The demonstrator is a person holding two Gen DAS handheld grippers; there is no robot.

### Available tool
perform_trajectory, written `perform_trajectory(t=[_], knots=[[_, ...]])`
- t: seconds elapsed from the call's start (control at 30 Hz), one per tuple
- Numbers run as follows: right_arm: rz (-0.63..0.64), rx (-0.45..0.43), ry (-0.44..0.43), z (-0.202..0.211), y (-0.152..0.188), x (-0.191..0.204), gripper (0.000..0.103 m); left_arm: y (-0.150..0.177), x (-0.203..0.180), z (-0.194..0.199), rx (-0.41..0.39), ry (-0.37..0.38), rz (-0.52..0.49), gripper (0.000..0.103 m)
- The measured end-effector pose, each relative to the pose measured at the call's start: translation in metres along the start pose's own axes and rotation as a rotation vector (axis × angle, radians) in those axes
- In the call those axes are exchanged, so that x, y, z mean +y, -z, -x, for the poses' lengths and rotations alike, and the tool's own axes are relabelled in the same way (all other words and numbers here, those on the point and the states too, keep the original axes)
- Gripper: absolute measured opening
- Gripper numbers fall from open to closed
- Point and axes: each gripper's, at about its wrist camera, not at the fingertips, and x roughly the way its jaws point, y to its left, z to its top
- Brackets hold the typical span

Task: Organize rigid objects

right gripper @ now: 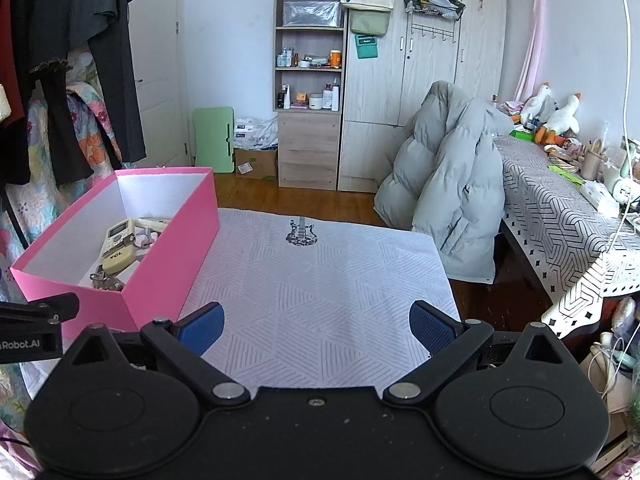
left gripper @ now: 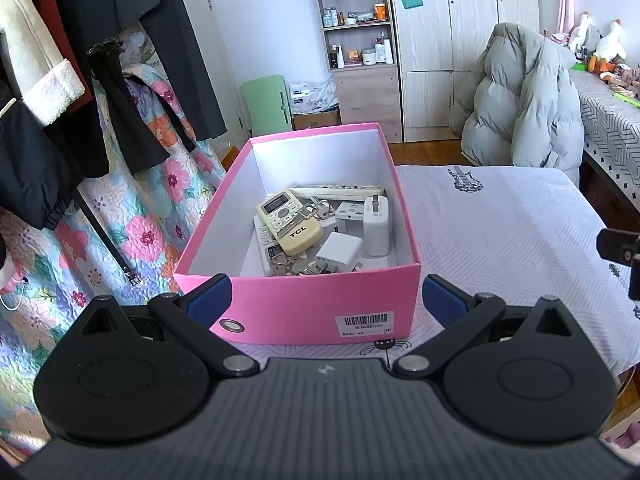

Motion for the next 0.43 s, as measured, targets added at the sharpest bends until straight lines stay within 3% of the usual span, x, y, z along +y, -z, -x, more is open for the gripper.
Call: perform_trajectory(t=[0.43], knots=[[-0.024,0.010,-0.015,0.0002,0.0031,0.0017,0.101,0.0002,0.0027,0.0019,0.015,-0.007,-0.003,0.103]])
